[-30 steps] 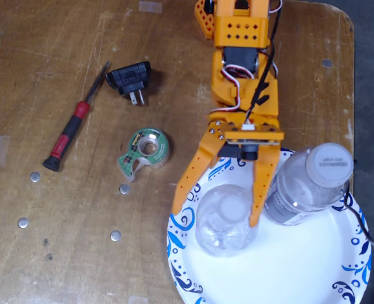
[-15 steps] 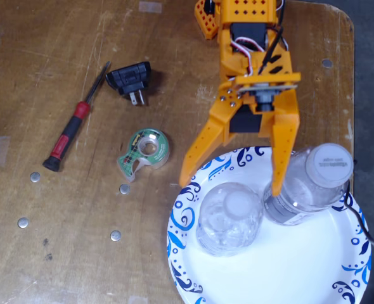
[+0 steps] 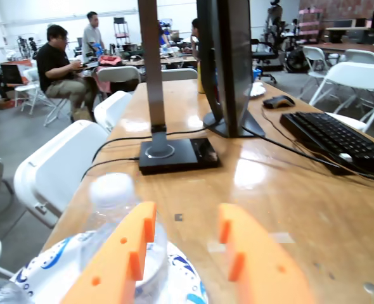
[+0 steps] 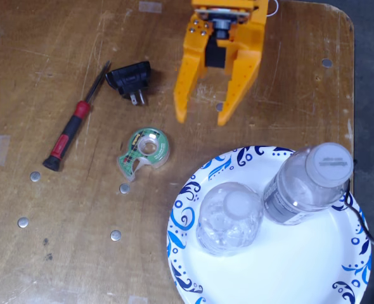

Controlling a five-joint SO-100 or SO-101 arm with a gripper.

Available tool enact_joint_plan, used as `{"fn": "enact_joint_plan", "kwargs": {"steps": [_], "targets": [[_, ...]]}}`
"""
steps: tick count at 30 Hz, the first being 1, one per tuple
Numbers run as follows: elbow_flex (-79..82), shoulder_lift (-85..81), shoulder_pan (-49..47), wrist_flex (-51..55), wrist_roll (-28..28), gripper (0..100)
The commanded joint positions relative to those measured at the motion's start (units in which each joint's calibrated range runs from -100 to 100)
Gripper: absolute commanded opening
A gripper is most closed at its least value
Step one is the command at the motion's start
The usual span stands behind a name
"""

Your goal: Move the bottles to the plate

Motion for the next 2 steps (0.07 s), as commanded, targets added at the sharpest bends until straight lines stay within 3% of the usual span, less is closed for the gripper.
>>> {"fn": "enact_joint_plan", "kwargs": {"steps": [1, 2], "targets": [[3.98, -6.75, 2.33, 2.56, -0.15, 1], [5.96, -8.10, 2.54, 2.56, -0.15, 1]]}}
